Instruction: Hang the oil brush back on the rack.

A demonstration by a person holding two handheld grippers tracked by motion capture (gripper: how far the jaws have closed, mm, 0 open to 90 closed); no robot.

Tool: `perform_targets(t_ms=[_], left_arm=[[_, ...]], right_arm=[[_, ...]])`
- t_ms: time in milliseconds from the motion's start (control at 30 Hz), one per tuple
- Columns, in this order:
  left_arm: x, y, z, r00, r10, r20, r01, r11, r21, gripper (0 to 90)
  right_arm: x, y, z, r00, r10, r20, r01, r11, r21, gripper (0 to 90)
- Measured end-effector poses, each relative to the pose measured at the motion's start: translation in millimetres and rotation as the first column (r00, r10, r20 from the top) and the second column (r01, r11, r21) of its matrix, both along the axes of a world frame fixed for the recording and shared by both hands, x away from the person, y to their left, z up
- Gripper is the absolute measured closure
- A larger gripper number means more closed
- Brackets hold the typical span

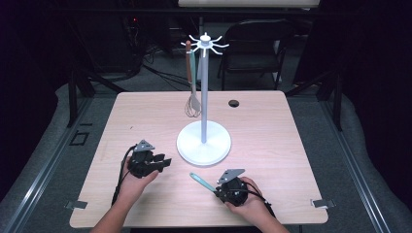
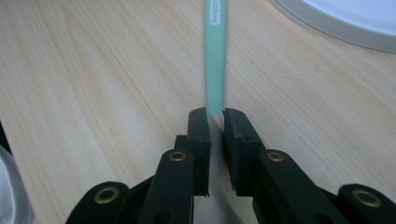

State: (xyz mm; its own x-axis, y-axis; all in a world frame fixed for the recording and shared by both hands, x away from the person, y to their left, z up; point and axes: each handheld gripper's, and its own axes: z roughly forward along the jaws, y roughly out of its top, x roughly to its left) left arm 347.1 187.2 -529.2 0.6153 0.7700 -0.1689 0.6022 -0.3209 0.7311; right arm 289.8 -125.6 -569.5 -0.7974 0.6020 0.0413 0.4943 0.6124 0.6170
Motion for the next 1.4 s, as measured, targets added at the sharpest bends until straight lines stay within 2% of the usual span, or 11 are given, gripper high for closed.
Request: perform_targets(t_ms=[167, 500, 667, 733, 800, 833, 967, 1233, 1367, 1400], left_arm=[[-6.6, 1.7, -1.5, 1.0, 0.0, 0.005, 0.0, 1.0, 0.0, 61.0], [-14.0, 2.8, -6.0, 1.0, 0.003, 0.008, -0.003, 0.9999, 0.017, 59.3], [-14.3, 4.2, -7.0, 0.9999, 0.0, -0.012, 0.0, 1.0, -0.007, 57.8], [-14.3, 2.8, -7.5, 1.0, -0.004, -0.003, 0.004, 1.0, 0.003, 56.0], [-14.3, 0.9, -7.7, 1.0, -0.01, 0.001, 0.01, 0.9999, 0.005, 53.8], [-14.9, -1.0, -8.2, 1.0, 0.003, 0.01, -0.003, 0.9999, 0.012, 52.6], [-14.6, -4.6, -8.9, 0.9997, -0.024, 0.007, 0.024, 0.9996, 0.018, 49.4], [-15.4, -10.4, -10.0, 0.9993, -0.034, 0.017, 0.034, 0.9992, 0.02, 47.0], [-16.0, -12.1, -9.3, 0.9988, -0.04, 0.026, 0.039, 0.999, 0.022, 47.1], [-15.9, -11.8, -8.7, 0.9984, -0.054, 0.019, 0.053, 0.9984, 0.017, 47.1]], right_arm=[[3.6, 6.9, -0.1, 0.9997, 0.014, 0.018, -0.014, 1.0, -0.011, 81.3], [6.2, 8.9, 0.0, 0.9996, 0.023, 0.014, -0.023, 1.0, -0.011, 81.9], [6.7, 8.8, 0.4, 0.9997, 0.023, 0.006, -0.023, 1.0, -0.011, 82.1], [7.3, 8.1, 0.5, 0.9998, 0.021, 0.002, -0.021, 1.0, -0.009, 82.2], [7.4, 7.8, -0.2, 0.9998, 0.02, 0.001, -0.02, 1.0, 0.003, 82.3], [7.5, 7.7, -0.3, 0.9998, 0.021, 0.001, -0.021, 1.0, 0.003, 82.3], [7.8, 7.4, -1.0, 0.9996, 0.028, 0.009, -0.028, 1.0, 0.01, 82.4], [7.5, 7.4, -0.7, 0.9995, 0.031, 0.006, -0.031, 0.999, 0.021, 82.5], [7.3, 6.6, 1.7, 0.9996, 0.029, 0.007, -0.029, 0.999, 0.044, 82.5], [7.1, 6.4, 2.5, 0.9997, 0.023, 0.007, -0.023, 0.998, 0.051, 82.6]])
